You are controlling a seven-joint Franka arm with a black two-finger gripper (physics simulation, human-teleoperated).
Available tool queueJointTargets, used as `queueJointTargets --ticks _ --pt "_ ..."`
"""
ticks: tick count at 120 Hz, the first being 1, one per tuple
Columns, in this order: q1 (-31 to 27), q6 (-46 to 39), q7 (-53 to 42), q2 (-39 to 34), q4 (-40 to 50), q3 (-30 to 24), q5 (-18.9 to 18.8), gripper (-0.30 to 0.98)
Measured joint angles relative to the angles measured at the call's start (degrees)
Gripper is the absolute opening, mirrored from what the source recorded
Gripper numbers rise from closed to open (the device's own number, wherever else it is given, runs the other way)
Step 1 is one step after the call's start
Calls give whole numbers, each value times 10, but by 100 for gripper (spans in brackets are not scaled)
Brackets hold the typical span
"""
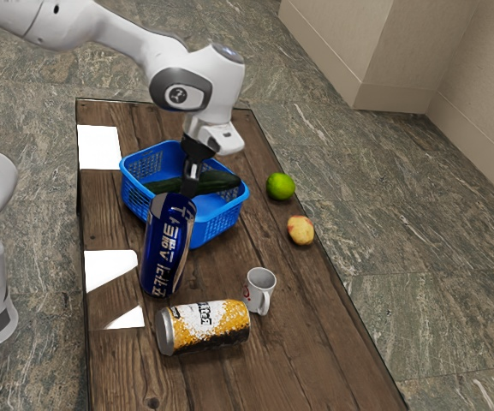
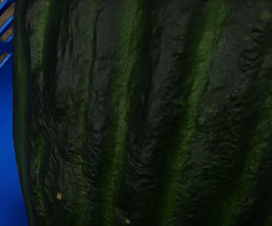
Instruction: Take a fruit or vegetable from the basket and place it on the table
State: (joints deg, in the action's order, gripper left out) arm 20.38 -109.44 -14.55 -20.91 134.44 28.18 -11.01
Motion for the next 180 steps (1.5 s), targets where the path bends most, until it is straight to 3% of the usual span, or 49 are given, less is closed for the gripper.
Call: queueJointTargets --ticks 21,42,62,97,139,158,180 --pt "0 13 5 3 -42 0 0 20" --pt "0 68 5 3 -171 2 3 19" --pt "-2 112 -4 27 -267 81 1 19" --pt "-4 131 -35 101 -283 218 1 18" --pt "-8 133 -70 176 -276 231 17 16" --pt "-4 133 -83 191 -275 232 29 49" --pt "-6 135 -95 193 -276 231 32 63"
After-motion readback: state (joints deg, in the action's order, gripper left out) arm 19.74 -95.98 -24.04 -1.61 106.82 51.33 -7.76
